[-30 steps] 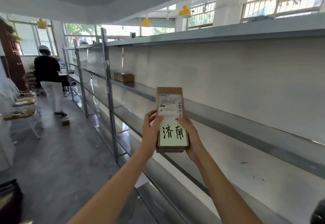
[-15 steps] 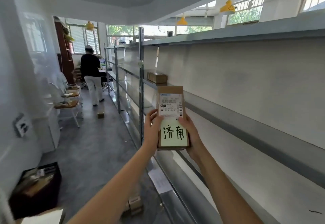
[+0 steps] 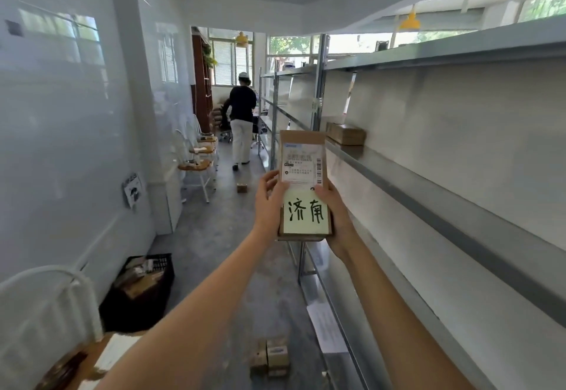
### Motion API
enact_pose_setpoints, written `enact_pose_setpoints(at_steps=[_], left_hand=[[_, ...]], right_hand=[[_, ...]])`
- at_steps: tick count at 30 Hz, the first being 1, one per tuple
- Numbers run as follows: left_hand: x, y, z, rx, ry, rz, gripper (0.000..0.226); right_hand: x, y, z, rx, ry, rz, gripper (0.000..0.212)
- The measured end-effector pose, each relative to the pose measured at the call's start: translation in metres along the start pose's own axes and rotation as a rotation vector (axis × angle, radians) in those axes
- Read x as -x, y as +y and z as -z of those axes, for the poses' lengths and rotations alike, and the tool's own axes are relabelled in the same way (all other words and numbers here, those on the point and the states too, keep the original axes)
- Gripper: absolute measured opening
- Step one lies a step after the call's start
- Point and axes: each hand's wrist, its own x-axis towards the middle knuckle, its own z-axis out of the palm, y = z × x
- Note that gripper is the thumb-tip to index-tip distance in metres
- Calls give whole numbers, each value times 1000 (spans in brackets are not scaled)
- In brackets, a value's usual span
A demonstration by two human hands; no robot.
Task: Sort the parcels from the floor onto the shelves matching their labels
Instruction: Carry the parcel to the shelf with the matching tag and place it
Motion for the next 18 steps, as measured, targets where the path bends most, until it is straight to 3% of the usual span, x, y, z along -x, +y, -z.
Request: enact_pose_setpoints(at_steps=[7,14,18], left_hand=[[-71,-4,44,-28,57,-67,25],[-143,-12,86,-15,17,-68,31],[-177,-20,102,-15,19,-54,20]], right_hand=[[-74,26,-35,5,-48,6,61],[-137,57,-67,-7,-58,25,61],[-170,73,-74,-2,-70,18,58]])
